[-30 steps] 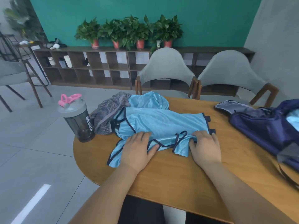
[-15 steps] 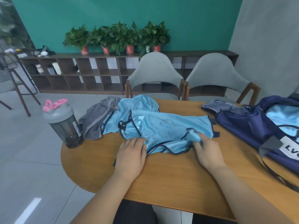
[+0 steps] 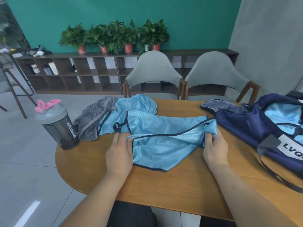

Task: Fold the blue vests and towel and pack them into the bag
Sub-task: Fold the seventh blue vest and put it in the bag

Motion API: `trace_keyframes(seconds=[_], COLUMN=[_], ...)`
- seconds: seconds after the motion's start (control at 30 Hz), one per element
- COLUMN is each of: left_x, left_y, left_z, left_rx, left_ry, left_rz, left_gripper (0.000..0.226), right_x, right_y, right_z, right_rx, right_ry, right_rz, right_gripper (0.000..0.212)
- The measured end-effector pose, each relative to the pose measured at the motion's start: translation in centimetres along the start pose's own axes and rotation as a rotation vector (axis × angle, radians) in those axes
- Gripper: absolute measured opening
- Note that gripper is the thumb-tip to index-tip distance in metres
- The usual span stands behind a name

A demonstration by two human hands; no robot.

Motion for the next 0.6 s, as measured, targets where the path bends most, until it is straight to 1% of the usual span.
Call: trace_keyframes(seconds=[0.13, 0.2, 0.27, 0.3, 0.33, 0.4, 0.43, 0.5, 0.57, 0.6], left_x=[0.6, 0.3, 0.1, 0.1, 0.2, -0.2, -0.6, -2.1, -3.6, -4.4], left_y=[-1.2, -1.6, -1.5, -1.4, -1.2, -1.4, -1.7, -2.4, -2.6, -2.3], left_z=[-0.2, -0.2, -0.4, -0.8, -1.4, -2.6, -3.3, -4.5, -5.2, -5.5], left_rx=[-0.04, 0.003, 0.123, 0.191, 0.256, 0.342, 0.358, 0.356, 0.355, 0.378], left_ry=[-0.199, -0.164, -0.094, -0.088, -0.102, -0.161, -0.159, -0.074, -0.012, -0.04], left_rz=[0.156, 0.124, 0.04, 0.018, 0.03, 0.173, 0.233, 0.223, 0.221, 0.288], left_gripper=[0.02, 0.024, 0.031, 0.034, 0.034, 0.025, 0.018, 0.008, 0.008, 0.01], right_x=[-0.4, -0.6, -0.8, -0.9, -0.9, -0.9, -0.8, -0.5, -0.1, 0.1], right_y=[-0.1, -0.3, -0.5, -0.6, -0.7, -0.7, -0.6, -0.4, -0.4, -0.4], right_z=[0.0, -0.1, -0.2, -0.2, -0.3, -0.3, -0.3, -0.1, 0.2, 0.4], right_rx=[-0.027, -0.053, -0.087, -0.103, -0.118, -0.135, -0.135, -0.108, -0.077, -0.065], right_ry=[-0.023, -0.005, 0.021, 0.03, 0.039, 0.046, 0.042, 0.02, -0.035, -0.066], right_rz=[0.01, 0.002, -0.023, -0.039, -0.054, -0.075, -0.083, -0.068, -0.032, -0.026], right_gripper=[0.022, 0.024, 0.025, 0.024, 0.023, 0.023, 0.024, 0.025, 0.026, 0.027])
Point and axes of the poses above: each hand's wrist, its own z-axis away from the middle knuckle, its own y-axis out of the palm, x = y × z, the point moved 3 cm from there along -z, towards the middle knuckle, and after that the axes turned 7 degrees about -y, right-handed, at the moved point
